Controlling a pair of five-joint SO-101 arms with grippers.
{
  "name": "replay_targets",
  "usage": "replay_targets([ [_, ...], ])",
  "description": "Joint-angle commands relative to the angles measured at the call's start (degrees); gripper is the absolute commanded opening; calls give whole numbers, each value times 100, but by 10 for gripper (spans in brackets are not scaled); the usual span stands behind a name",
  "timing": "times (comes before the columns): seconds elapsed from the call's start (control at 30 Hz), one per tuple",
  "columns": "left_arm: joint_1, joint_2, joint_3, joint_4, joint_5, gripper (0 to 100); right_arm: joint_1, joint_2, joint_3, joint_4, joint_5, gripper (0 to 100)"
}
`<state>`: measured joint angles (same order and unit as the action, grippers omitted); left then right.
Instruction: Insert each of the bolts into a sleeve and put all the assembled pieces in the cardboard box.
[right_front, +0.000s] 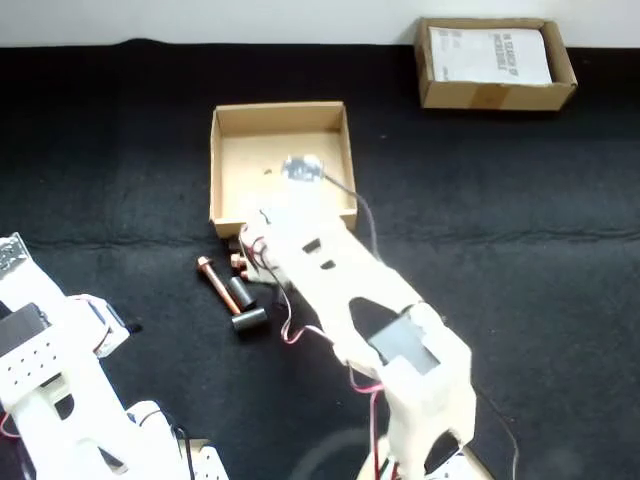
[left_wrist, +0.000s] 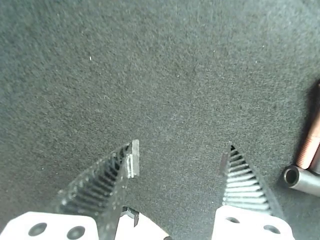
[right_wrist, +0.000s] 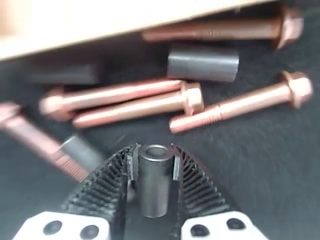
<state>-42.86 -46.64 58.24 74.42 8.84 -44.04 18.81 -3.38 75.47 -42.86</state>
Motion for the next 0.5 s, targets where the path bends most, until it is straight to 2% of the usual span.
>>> replay_targets([
  [0.0, 92, -22, -31, 0, 9, 270, 92, -884, -725, 532, 0, 7],
  [0.13, 646, -31, -66, 0, 9, 270, 92, -1481, -1147, 998, 114, 7],
  [0.27, 1270, -31, -251, 0, 9, 270, 233, -2123, -1341, 1560, 993, 7],
  [0.47, 1868, -31, -708, -44, -18, 270, 1341, -3284, -1349, 2237, 1169, 7],
])
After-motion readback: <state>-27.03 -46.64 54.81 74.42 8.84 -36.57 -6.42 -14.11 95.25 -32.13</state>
